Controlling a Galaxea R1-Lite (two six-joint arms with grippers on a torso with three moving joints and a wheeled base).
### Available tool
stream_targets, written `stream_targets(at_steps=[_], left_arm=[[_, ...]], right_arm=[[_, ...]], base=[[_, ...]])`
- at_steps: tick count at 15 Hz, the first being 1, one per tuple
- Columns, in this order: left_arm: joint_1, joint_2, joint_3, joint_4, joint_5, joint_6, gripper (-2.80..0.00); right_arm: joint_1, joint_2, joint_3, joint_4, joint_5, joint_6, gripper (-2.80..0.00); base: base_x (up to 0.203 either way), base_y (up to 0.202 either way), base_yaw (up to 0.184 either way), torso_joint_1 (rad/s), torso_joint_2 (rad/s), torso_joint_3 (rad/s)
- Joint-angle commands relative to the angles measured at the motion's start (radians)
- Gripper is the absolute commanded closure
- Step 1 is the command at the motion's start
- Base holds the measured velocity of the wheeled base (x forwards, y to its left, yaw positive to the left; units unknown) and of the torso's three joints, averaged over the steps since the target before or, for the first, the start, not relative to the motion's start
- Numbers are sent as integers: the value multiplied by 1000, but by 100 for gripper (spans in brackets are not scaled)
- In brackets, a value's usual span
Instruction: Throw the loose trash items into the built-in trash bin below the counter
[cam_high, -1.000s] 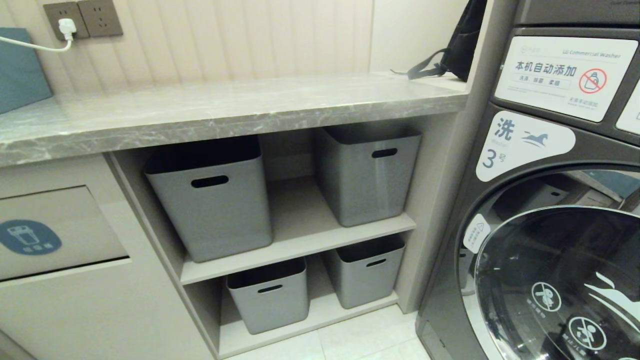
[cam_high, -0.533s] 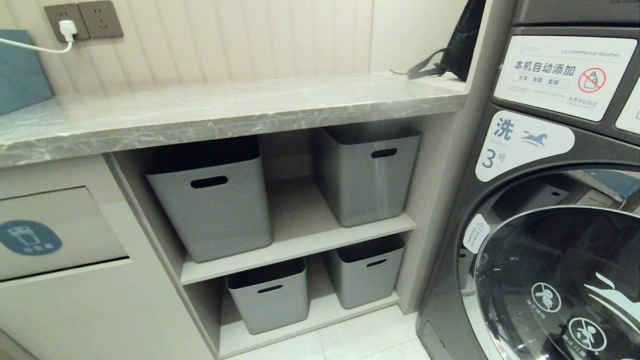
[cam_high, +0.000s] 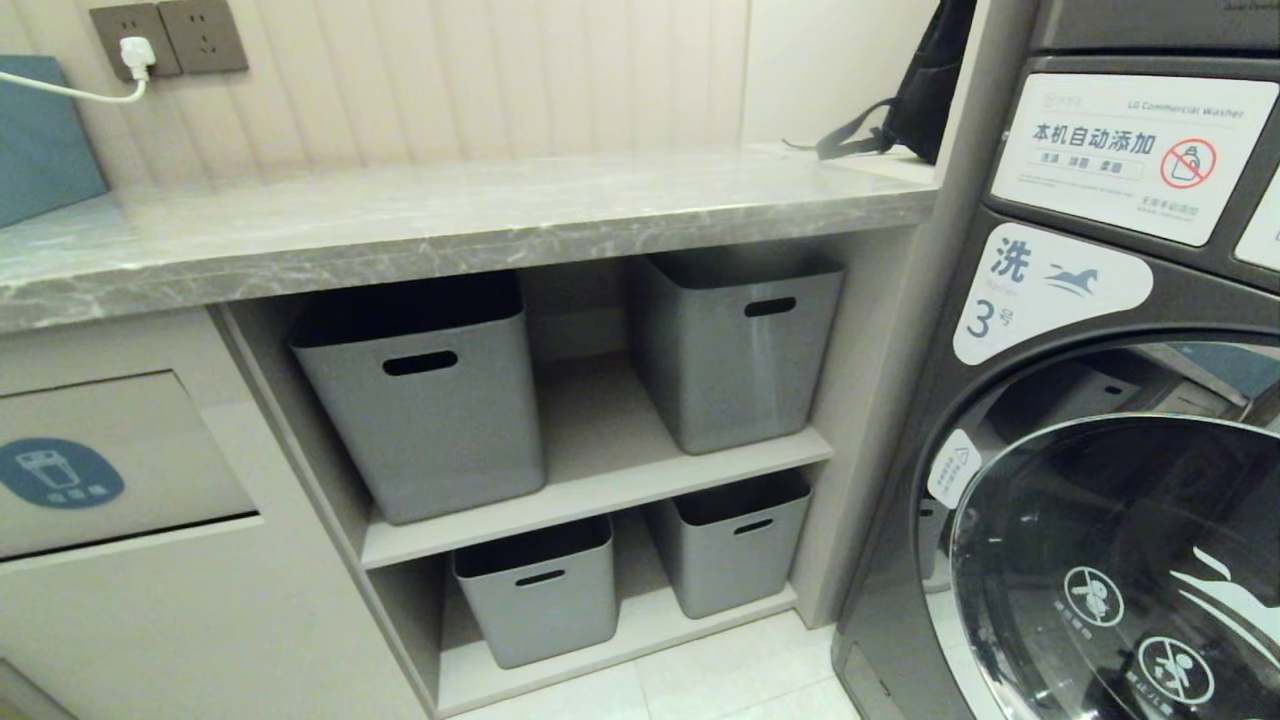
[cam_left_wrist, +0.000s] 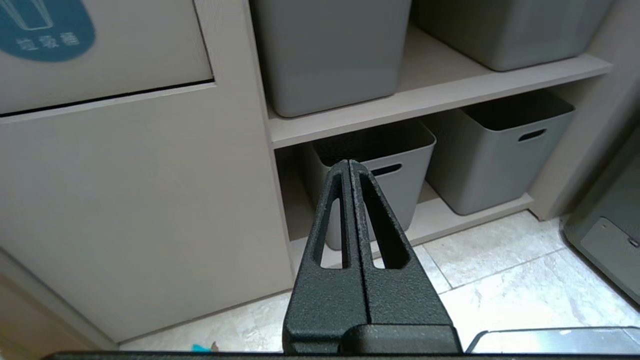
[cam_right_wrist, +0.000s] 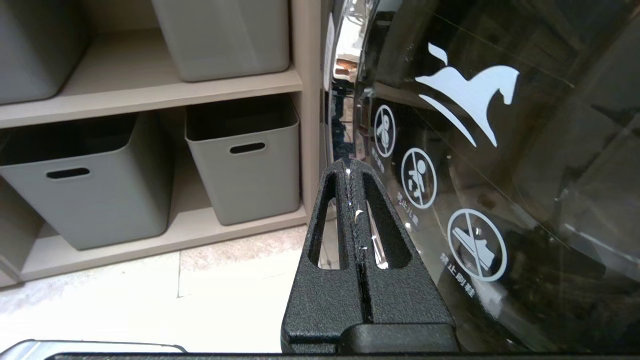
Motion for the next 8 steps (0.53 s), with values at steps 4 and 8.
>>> stream_targets(at_steps=[4, 8], left_arm=[[0, -2, 0, -1, 3, -5, 0], [0, -3, 0, -1, 4, -14, 0]], right_arm=[[1, -1, 0, 0, 0, 0, 0], [1, -2, 0, 0, 0, 0, 0]], base=[[0, 0, 0, 0, 4, -126], [0, 0, 0, 3, 1, -193]])
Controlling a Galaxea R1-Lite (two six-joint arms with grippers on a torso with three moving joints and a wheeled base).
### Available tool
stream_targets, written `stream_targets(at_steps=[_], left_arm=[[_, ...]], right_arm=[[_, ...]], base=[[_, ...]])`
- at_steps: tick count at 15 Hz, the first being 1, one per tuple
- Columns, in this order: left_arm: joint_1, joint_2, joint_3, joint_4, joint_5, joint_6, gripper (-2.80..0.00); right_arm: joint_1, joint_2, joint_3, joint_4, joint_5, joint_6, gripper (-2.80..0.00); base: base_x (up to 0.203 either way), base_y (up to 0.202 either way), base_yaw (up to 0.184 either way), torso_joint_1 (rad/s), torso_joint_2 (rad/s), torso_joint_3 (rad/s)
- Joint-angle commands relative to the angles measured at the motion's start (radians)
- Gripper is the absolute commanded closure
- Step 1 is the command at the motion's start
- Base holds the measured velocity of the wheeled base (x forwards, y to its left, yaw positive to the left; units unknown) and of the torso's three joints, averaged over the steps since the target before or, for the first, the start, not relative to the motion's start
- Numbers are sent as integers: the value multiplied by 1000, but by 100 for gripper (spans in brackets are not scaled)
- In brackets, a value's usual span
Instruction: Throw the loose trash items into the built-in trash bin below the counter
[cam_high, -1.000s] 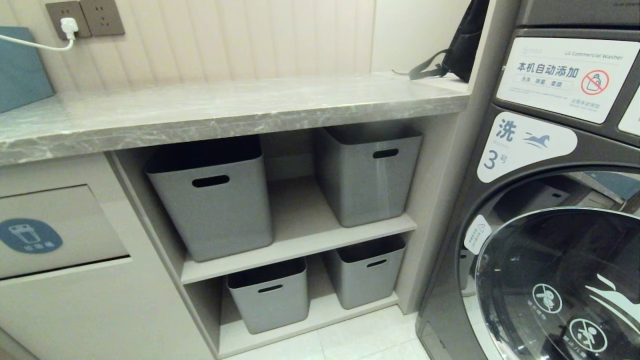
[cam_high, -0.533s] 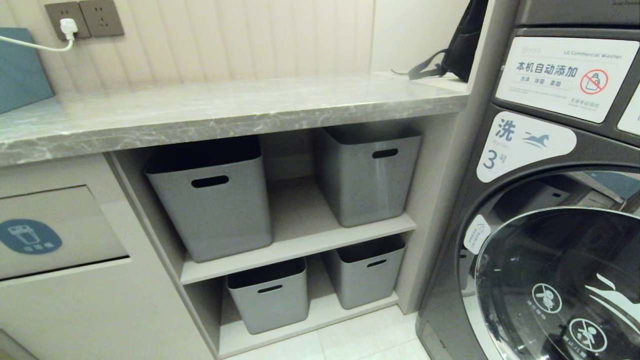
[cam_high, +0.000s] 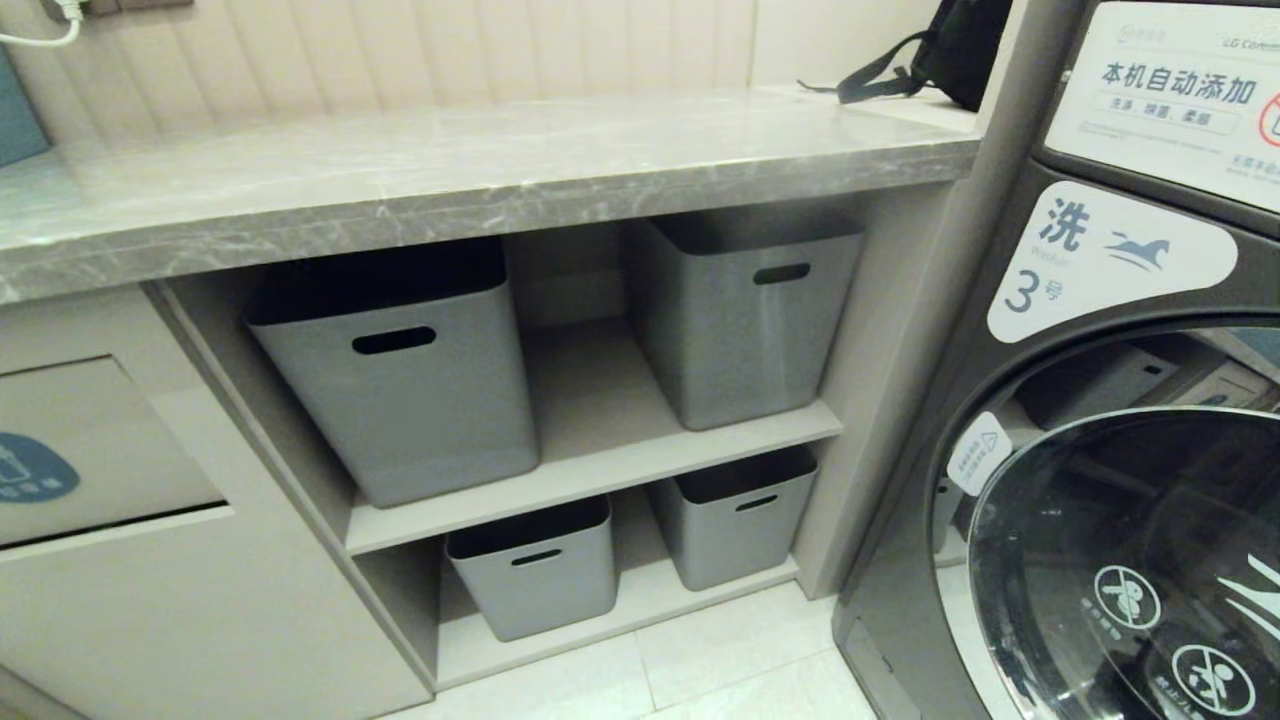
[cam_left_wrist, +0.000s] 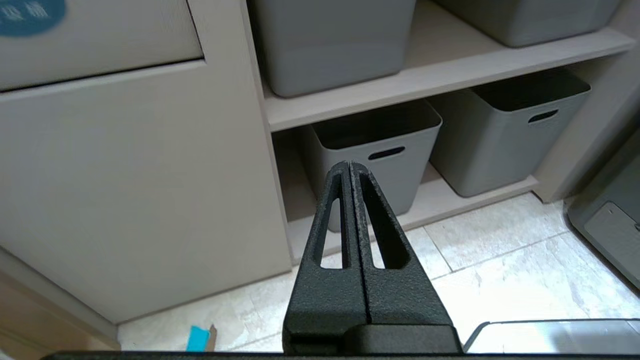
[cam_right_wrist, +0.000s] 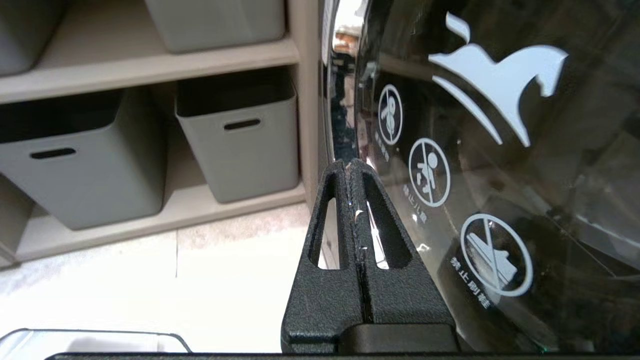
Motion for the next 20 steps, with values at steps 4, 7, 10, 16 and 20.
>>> stream_targets(at_steps=[4, 7, 10, 16, 20], left_arm=[[0, -3, 0, 0, 0, -2, 0], [0, -2, 0, 0, 0, -2, 0], [0, -3, 0, 0, 0, -2, 0], [0, -3, 0, 1, 0, -4, 0], [0, -3, 0, 1, 0, -4, 0]], right_arm=[[1, -2, 0, 0, 0, -1, 0], [1, -2, 0, 0, 0, -1, 0], [1, -2, 0, 0, 2, -1, 0], [1, 0, 0, 0, 0, -1, 0], [1, -1, 0, 0, 1, -1, 0]], base=[[0, 0, 0, 3, 2, -196], [0, 0, 0, 0, 0, -201], [0, 0, 0, 7, 3, -199], [0, 0, 0, 6, 2, -132], [0, 0, 0, 0, 0, 0]])
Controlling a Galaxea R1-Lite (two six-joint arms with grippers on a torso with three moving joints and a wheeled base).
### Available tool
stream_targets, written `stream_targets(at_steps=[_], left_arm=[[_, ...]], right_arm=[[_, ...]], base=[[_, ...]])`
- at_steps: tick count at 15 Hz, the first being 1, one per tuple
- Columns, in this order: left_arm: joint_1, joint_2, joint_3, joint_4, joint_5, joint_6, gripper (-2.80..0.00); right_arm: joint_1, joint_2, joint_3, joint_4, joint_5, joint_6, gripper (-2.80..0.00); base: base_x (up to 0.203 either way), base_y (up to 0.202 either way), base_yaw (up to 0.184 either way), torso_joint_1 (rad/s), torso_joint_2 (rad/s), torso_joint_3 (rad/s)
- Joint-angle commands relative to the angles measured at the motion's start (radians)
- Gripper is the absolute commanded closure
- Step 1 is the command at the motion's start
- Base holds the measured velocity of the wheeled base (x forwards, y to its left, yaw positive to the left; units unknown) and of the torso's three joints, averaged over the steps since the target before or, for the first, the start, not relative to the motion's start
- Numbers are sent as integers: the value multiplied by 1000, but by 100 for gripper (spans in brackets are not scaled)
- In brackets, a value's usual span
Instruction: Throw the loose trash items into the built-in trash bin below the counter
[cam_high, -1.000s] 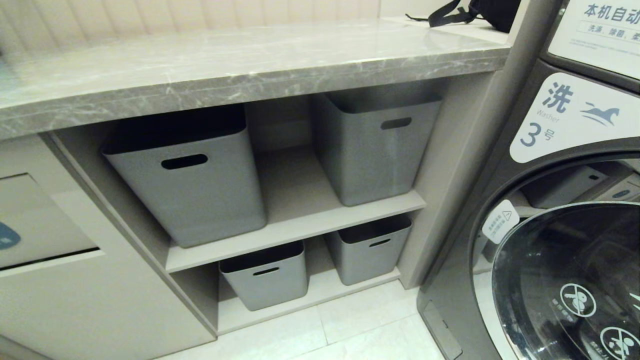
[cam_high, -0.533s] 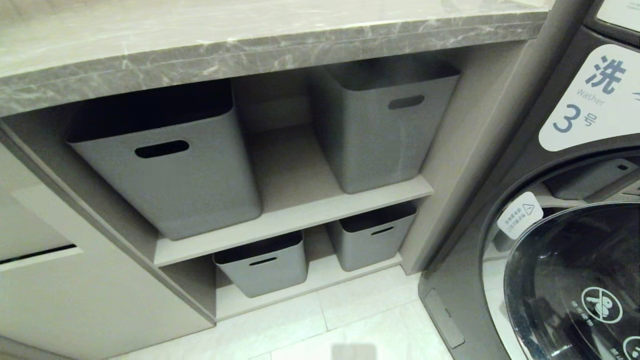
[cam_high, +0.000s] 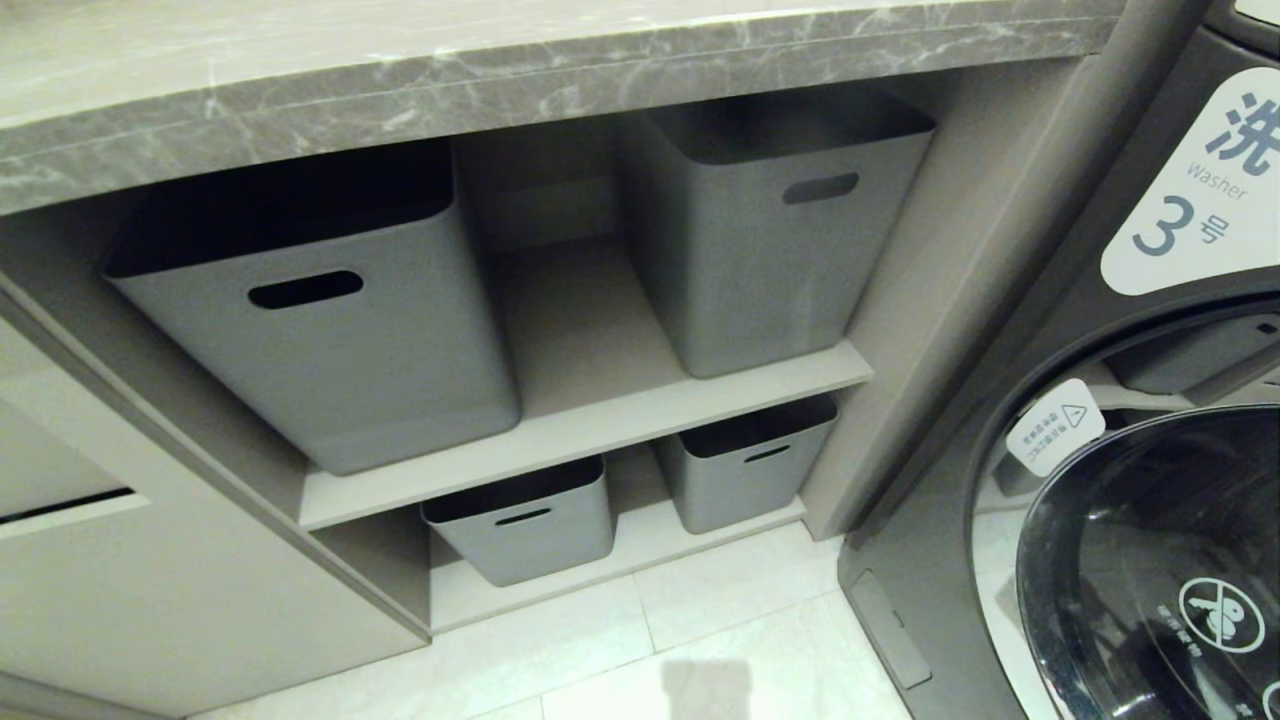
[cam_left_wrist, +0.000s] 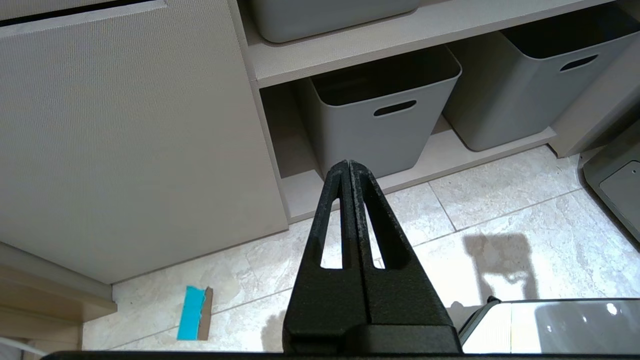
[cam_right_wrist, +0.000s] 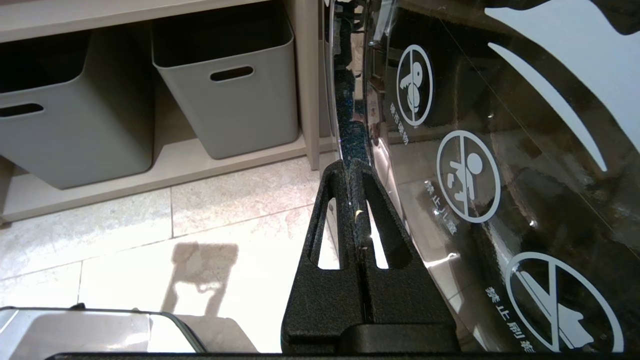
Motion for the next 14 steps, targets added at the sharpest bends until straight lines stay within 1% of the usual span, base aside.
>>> stream_targets(at_steps=[1, 14], left_arm=[[0, -3, 0, 0, -1, 2, 0], [0, -3, 0, 0, 2, -3, 0]], right_arm=[[0, -2, 0, 0, 0, 0, 0], [0, -2, 0, 0, 1, 0, 0]], base=[[0, 0, 0, 0, 0, 0], [0, 0, 0, 0, 0, 0]])
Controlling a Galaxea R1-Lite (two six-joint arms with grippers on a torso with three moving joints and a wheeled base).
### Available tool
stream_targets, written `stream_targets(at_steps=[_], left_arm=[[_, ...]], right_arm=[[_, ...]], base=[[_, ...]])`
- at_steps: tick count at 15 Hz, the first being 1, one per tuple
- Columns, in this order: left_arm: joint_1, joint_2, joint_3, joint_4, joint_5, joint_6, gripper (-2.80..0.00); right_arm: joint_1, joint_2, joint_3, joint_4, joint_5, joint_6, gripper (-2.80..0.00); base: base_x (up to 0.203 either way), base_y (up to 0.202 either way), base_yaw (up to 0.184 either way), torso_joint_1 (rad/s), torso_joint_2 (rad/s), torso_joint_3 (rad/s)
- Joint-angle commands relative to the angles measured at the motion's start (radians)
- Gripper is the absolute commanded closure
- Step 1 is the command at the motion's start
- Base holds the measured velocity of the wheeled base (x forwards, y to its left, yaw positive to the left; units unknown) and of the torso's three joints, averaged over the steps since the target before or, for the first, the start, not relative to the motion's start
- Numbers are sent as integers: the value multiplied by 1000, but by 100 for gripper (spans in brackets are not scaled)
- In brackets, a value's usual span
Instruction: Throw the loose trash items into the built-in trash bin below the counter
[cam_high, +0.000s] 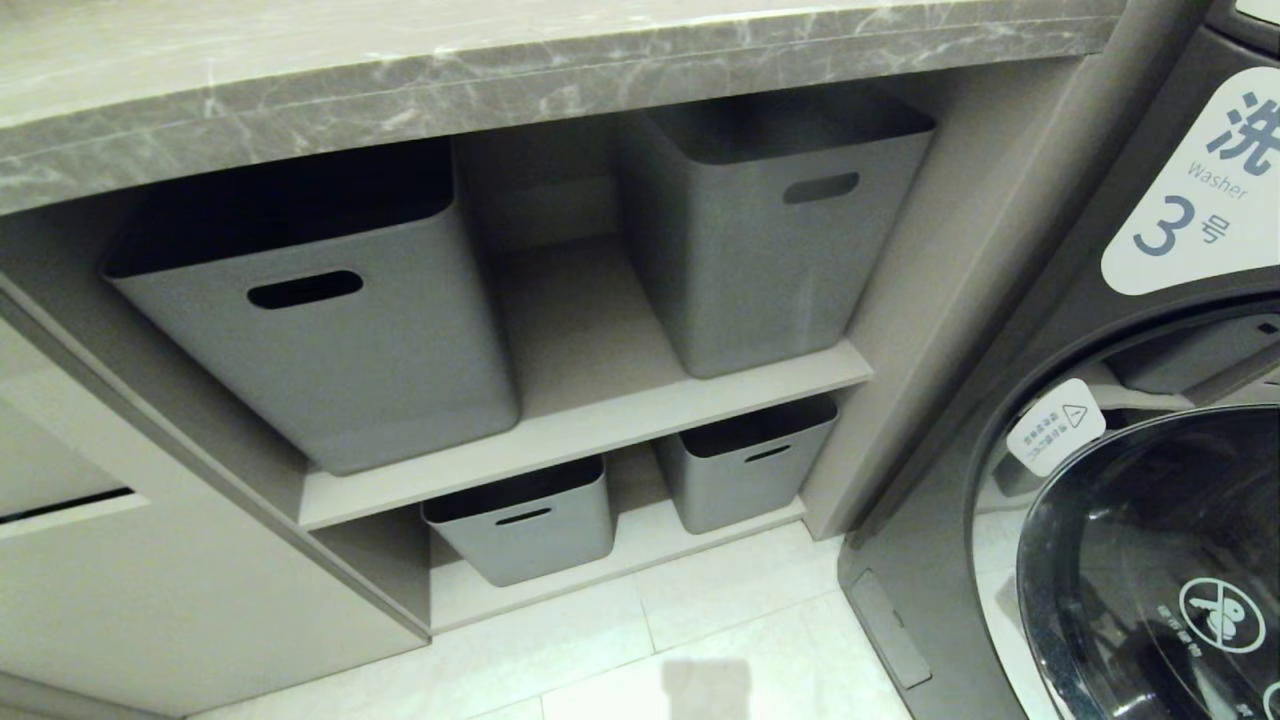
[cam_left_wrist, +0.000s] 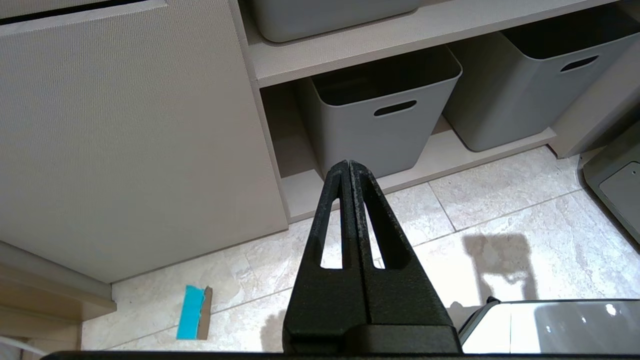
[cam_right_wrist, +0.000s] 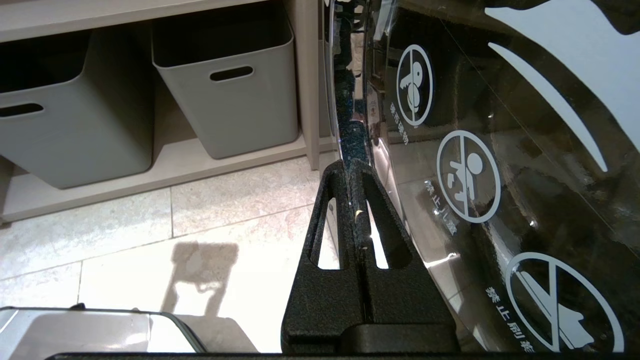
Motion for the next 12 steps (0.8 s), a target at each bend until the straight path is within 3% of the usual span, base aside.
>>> stream_targets(at_steps=[1, 12], left_arm=[[0, -3, 0, 0, 0, 2, 0], [0, -2, 0, 2, -5, 17, 0]], right_arm=[[0, 0, 0, 0, 0, 0, 0], [0, 0, 0, 0, 0, 0, 0]], base=[[0, 0, 0, 0, 0, 0], [0, 0, 0, 0, 0, 0]])
